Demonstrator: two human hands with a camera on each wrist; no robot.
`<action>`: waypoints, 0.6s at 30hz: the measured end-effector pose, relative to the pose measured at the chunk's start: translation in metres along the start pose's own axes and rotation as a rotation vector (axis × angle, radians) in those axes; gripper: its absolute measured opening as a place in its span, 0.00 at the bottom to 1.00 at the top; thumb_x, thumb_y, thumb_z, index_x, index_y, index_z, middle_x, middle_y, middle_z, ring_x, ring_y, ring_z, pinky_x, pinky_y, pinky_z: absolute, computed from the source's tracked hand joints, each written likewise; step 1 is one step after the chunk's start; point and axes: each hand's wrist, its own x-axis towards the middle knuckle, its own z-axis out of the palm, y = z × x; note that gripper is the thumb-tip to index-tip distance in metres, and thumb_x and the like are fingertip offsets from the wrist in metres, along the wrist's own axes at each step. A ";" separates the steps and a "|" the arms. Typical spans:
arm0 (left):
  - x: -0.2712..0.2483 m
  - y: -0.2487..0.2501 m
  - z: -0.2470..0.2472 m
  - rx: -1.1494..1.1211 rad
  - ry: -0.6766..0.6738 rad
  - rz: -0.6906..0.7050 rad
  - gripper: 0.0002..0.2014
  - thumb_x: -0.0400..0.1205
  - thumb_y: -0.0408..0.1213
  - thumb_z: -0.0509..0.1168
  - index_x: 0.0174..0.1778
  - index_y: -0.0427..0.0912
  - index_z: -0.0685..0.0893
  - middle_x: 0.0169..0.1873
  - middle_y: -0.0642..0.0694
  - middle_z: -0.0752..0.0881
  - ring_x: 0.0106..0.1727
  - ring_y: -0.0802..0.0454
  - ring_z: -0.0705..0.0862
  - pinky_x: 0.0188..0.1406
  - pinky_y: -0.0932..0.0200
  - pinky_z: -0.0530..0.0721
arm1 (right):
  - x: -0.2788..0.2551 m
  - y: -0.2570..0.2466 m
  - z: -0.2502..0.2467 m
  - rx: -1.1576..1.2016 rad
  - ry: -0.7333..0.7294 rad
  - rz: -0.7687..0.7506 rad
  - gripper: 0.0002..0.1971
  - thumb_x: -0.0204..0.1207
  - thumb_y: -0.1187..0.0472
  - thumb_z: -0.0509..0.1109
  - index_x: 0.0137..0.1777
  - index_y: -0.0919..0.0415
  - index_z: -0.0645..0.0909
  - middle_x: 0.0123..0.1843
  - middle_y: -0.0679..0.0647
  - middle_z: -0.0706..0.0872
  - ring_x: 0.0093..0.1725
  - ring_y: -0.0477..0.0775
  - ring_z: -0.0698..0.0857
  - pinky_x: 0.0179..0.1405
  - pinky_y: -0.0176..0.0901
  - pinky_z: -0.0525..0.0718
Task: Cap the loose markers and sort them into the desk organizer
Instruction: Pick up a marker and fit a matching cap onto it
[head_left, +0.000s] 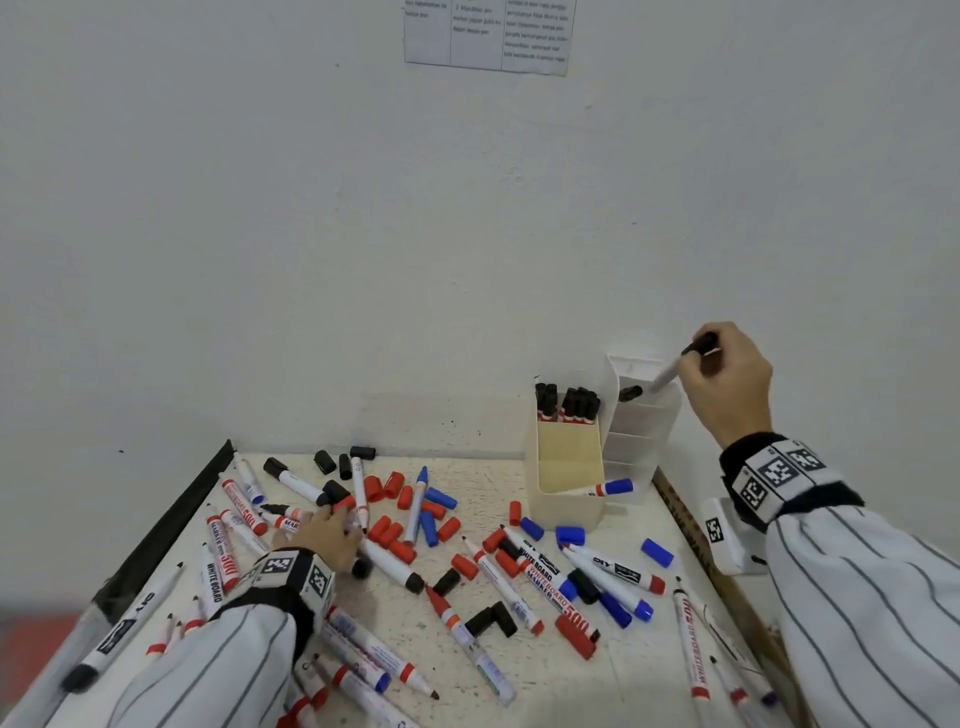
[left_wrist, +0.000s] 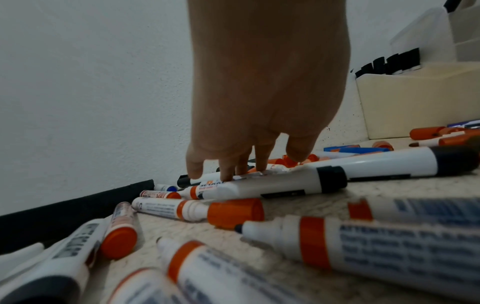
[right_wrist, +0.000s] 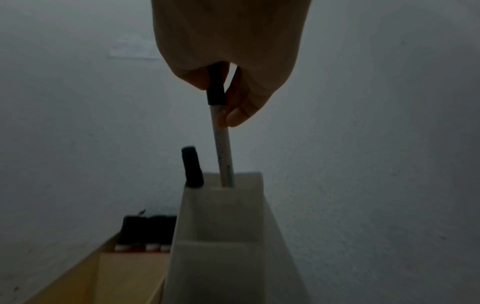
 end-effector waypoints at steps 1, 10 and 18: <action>0.000 0.000 0.000 0.005 -0.009 0.001 0.26 0.87 0.49 0.46 0.81 0.48 0.55 0.82 0.45 0.55 0.82 0.44 0.55 0.79 0.36 0.54 | -0.005 0.008 0.004 -0.005 -0.028 0.020 0.07 0.70 0.73 0.65 0.47 0.66 0.78 0.42 0.60 0.82 0.40 0.57 0.80 0.39 0.35 0.74; -0.005 -0.006 -0.001 -0.022 0.136 0.073 0.18 0.85 0.51 0.53 0.70 0.55 0.74 0.66 0.46 0.71 0.64 0.49 0.76 0.68 0.53 0.75 | -0.030 0.030 0.037 0.066 -0.274 0.216 0.08 0.74 0.73 0.64 0.47 0.59 0.77 0.44 0.58 0.83 0.45 0.56 0.80 0.47 0.41 0.75; -0.009 -0.002 -0.002 0.075 0.189 0.043 0.17 0.85 0.48 0.51 0.65 0.54 0.80 0.60 0.45 0.73 0.61 0.49 0.75 0.67 0.54 0.73 | -0.025 0.036 0.043 -0.023 -0.316 0.186 0.13 0.72 0.76 0.66 0.55 0.66 0.82 0.50 0.58 0.83 0.47 0.52 0.78 0.49 0.39 0.73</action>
